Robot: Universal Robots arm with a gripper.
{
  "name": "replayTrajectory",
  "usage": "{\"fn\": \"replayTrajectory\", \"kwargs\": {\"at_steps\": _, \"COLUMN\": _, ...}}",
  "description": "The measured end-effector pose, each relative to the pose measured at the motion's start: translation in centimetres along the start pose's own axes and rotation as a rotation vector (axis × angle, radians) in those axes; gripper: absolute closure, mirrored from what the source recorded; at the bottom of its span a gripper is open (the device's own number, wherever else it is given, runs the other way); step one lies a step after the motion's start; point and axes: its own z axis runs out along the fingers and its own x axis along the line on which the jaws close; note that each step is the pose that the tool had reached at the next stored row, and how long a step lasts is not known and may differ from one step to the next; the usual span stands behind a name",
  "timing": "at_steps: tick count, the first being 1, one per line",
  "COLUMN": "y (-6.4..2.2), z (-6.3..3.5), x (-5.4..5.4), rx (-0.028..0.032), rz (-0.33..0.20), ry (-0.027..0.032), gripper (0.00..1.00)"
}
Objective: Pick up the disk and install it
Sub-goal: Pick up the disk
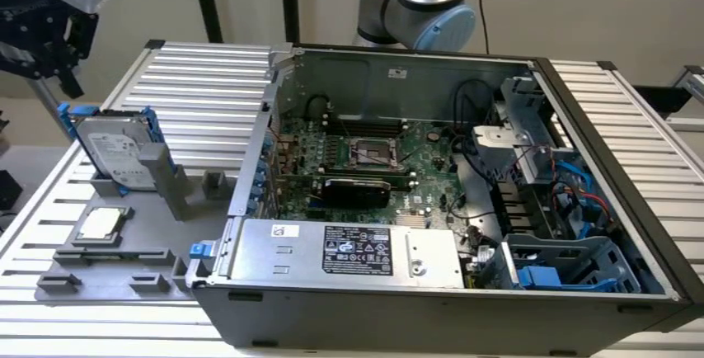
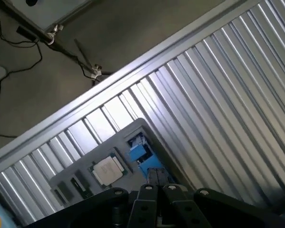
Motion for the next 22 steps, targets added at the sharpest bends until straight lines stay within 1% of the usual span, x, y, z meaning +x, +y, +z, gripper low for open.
{"fn": "replayTrajectory", "kwargs": {"at_steps": 5, "y": 0.00, "z": 0.11, "x": 0.01, "rx": 0.0042, "rz": -0.092, "ry": 0.0011, "gripper": 1.00}}
{"fn": "replayTrajectory", "kwargs": {"at_steps": 13, "y": -0.01, "z": 0.37, "x": 0.00, "rx": 0.0174, "rz": -0.237, "ry": -0.0015, "gripper": 1.00}}
{"fn": "replayTrajectory", "kwargs": {"at_steps": 22, "y": -0.02, "z": 0.49, "x": 0.01, "rx": 0.0153, "rz": -0.401, "ry": 0.0032, "gripper": 1.00}}
